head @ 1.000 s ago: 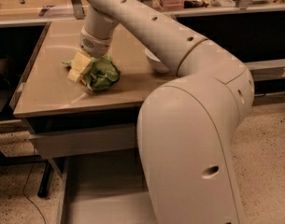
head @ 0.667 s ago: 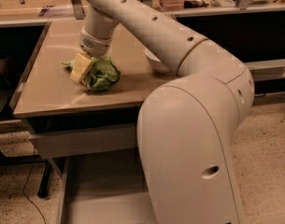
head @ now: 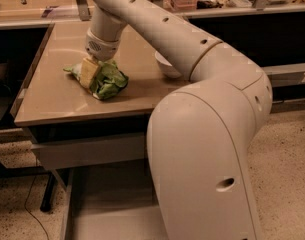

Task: Place green rice chip bag into middle drawer

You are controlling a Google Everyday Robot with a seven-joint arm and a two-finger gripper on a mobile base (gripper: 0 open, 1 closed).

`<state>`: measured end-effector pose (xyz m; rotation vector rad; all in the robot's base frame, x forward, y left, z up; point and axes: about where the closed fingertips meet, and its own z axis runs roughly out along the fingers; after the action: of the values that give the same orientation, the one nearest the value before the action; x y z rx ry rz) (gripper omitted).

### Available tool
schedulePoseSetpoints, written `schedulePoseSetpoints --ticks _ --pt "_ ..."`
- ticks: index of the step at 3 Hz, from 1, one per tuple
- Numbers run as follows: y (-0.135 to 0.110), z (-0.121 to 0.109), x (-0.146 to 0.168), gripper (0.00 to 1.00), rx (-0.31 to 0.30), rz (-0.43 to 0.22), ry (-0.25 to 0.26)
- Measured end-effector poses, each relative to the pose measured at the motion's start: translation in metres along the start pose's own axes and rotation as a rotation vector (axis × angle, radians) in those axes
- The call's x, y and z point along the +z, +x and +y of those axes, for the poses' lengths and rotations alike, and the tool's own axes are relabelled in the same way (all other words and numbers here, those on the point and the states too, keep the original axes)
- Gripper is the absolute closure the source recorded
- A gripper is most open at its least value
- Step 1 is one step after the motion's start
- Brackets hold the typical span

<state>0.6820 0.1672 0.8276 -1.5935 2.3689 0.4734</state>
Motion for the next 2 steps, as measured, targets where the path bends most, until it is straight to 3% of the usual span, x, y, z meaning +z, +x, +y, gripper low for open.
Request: schedulePoseSetpoints --ticks 1,2 --pt "0.0 0.0 0.0 0.87 0.0 0.0 0.0" --pt "-0.0018 0.0006 -0.0045 1.0 0.0 0.0 0.0"
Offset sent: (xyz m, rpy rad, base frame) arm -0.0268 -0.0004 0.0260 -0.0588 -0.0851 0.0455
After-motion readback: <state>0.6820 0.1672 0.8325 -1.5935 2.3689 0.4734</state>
